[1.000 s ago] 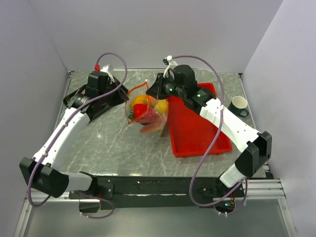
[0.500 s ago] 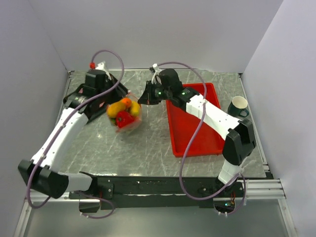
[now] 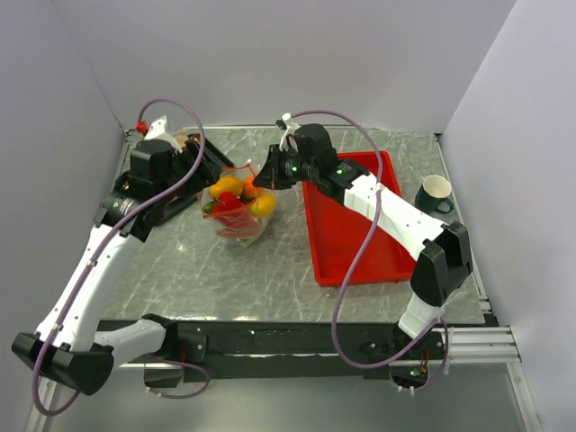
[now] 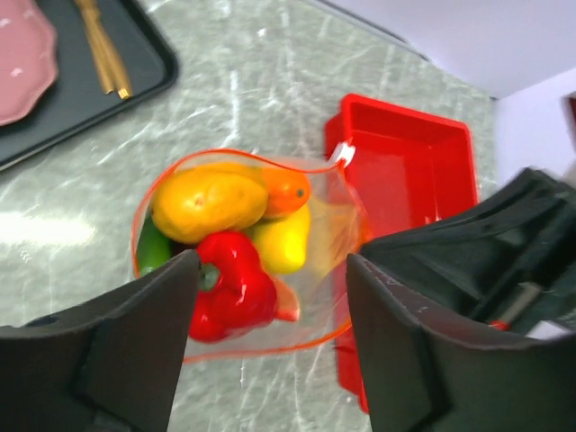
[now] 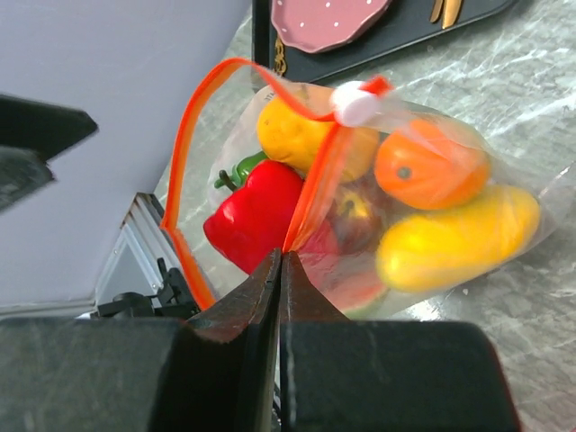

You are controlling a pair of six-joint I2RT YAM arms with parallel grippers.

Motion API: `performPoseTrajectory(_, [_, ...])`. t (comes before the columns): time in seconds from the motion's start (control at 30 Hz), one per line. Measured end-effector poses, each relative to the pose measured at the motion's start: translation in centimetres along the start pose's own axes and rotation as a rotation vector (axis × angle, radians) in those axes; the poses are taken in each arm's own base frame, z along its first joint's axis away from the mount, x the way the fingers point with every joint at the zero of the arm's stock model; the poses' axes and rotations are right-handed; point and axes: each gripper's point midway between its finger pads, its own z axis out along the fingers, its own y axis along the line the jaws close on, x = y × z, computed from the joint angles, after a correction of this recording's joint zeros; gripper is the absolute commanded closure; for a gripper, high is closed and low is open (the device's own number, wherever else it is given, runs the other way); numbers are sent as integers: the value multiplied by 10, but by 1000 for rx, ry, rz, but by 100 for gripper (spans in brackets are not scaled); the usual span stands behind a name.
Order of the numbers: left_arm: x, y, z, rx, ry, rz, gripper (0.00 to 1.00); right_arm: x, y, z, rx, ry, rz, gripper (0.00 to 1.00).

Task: Place the food in the zip-top bag and seal the zipper
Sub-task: Adjust the zipper food storage bag at the center of the board.

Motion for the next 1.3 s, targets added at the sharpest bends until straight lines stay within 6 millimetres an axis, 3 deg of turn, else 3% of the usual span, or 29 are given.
performPoseTrajectory(0.2, [14, 27, 6, -92, 3, 11, 28, -1, -3, 0, 12, -5, -10, 93])
performPoseTrajectory(0.5, [56, 65, 25, -198, 96, 12, 31, -1, -6, 0, 30, -7, -11, 93])
performPoseTrajectory(0.57, [62, 69, 27, -206, 105, 11, 43, -1, -6, 0, 30, -7, -11, 93])
performPoseTrajectory(0.6, [63, 70, 28, -209, 107, 8, 61, -1, -6, 0, 30, -7, -11, 93])
performPoseTrajectory(0.63, [65, 71, 29, -212, 109, 6, 73, -1, -6, 0, 30, -7, -11, 93])
performPoseTrajectory(0.7, [64, 71, 30, -212, 104, -1, 95, -1, -6, 0, 30, -7, -11, 93])
performPoseTrajectory(0.73, [63, 70, 30, -208, 99, 0, 99, -1, -6, 0, 30, -7, -11, 93])
performPoseTrajectory(0.93, [61, 52, 34, -116, 104, -10, 99, 0, -5, 0, 26, -2, -9, 93])
performPoseTrajectory(1.07, [57, 28, 30, -6, 123, -12, 99, 0, -4, 0, 20, -4, 0, 93])
performPoseTrajectory(1.17, [42, 14, 19, 38, 102, 12, 99, -1, 1, 2, 1, 4, 7, 93])
performPoseTrajectory(1.3, [7, -4, -5, 66, 42, 66, 99, -14, 12, 13, -46, -4, 8, 93])
